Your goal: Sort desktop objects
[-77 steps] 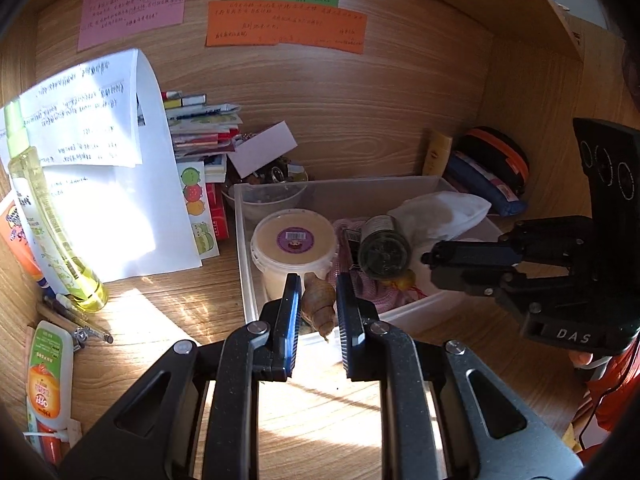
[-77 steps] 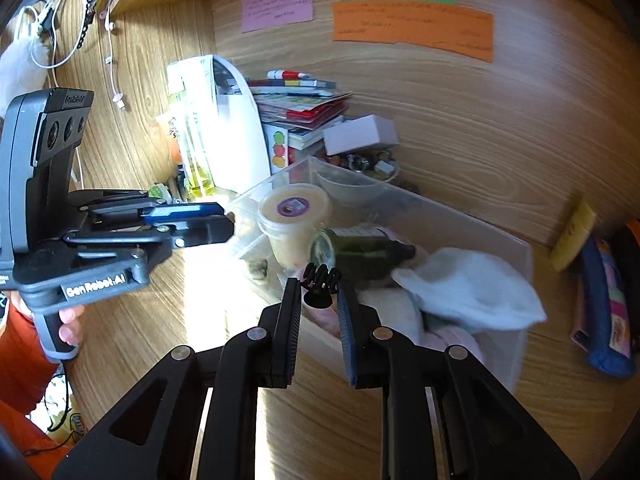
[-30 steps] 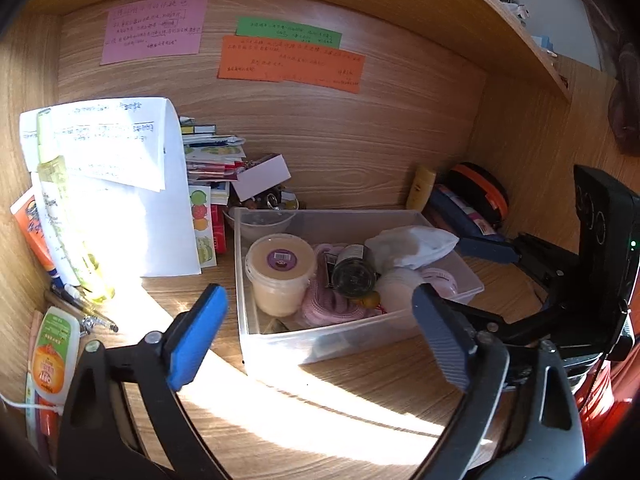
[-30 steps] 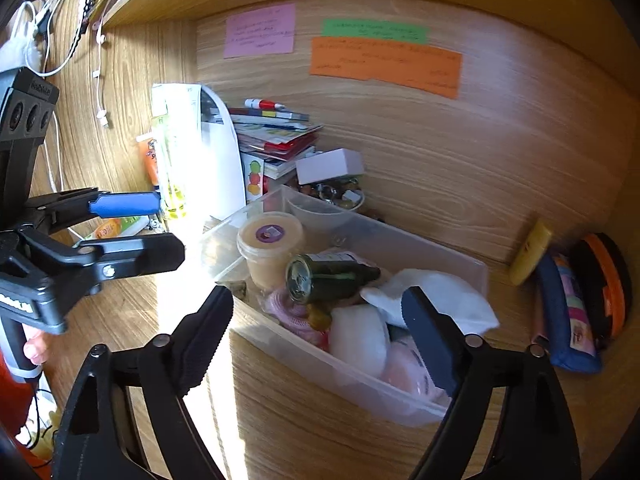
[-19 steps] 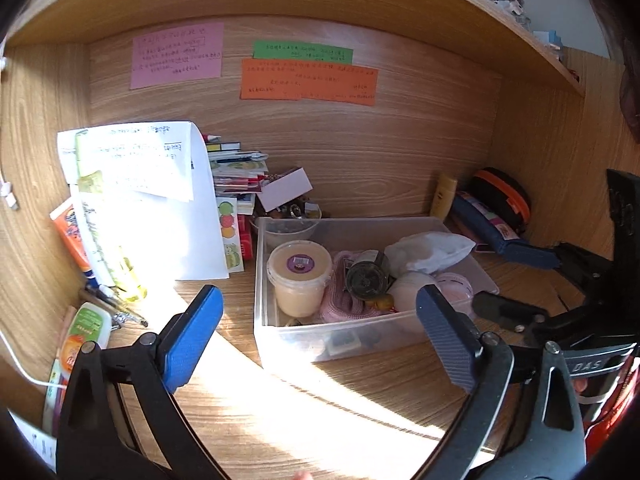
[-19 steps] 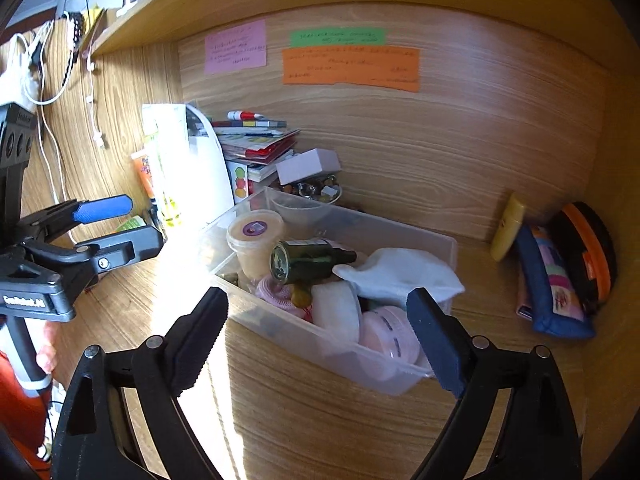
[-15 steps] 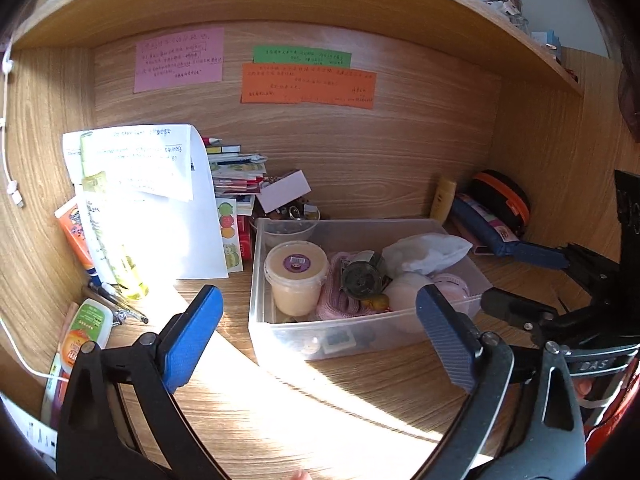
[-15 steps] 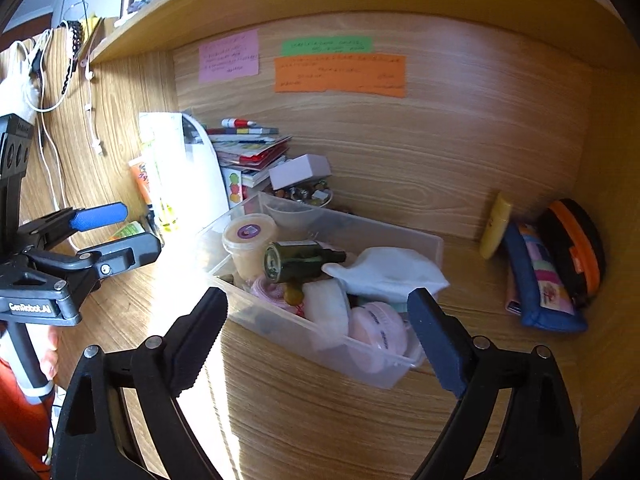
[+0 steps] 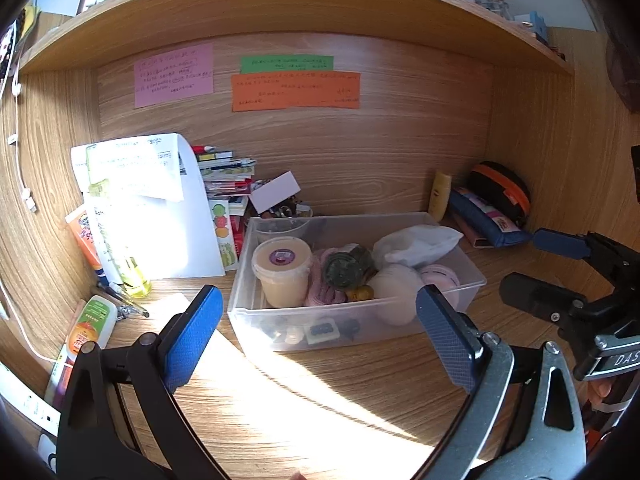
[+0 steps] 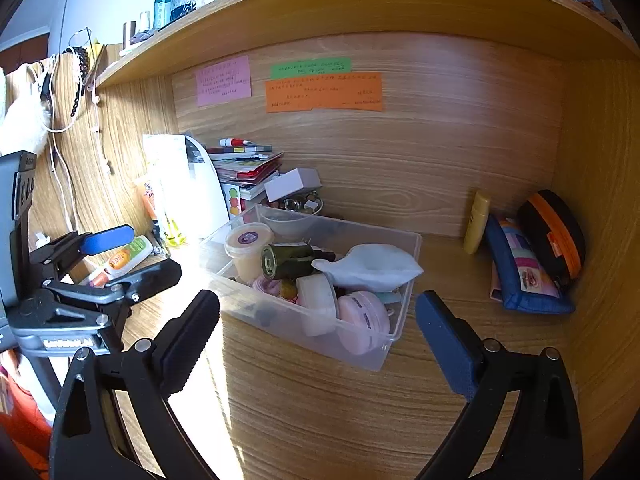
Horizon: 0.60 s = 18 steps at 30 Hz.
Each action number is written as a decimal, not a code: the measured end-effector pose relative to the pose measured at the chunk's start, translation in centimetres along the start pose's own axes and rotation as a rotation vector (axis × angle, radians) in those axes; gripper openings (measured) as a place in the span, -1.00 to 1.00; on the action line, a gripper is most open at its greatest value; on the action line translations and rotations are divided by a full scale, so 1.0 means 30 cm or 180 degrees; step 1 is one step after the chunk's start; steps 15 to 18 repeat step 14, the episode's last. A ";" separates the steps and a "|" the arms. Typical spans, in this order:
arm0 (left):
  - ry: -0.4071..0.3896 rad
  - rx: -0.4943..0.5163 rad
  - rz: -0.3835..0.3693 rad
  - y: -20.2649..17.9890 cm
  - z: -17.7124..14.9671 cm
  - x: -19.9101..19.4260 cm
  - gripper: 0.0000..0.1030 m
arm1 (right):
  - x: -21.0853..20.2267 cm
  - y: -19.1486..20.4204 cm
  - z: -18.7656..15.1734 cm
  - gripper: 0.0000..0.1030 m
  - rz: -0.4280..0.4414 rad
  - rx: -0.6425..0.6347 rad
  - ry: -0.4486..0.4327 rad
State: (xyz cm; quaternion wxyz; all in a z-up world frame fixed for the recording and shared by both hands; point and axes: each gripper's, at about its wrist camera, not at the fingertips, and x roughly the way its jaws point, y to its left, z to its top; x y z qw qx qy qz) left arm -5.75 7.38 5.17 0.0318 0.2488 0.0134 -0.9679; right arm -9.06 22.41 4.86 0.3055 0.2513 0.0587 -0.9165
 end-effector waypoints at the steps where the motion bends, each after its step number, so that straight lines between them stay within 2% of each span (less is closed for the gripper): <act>1: -0.0003 -0.0008 -0.0005 -0.002 -0.001 0.000 0.91 | -0.003 -0.001 -0.002 0.90 0.0001 0.0000 0.0000; 7: -0.0052 -0.0040 -0.0010 -0.002 -0.005 0.002 0.91 | -0.007 -0.007 -0.011 0.90 0.0008 0.0021 0.0008; 11: -0.0130 0.0067 -0.0038 -0.019 -0.012 -0.002 0.91 | 0.001 -0.010 -0.014 0.90 0.0007 0.0045 0.0038; 18: -0.0099 0.0085 -0.0013 -0.030 -0.014 0.005 0.91 | 0.010 -0.012 -0.016 0.90 0.0016 0.0064 0.0064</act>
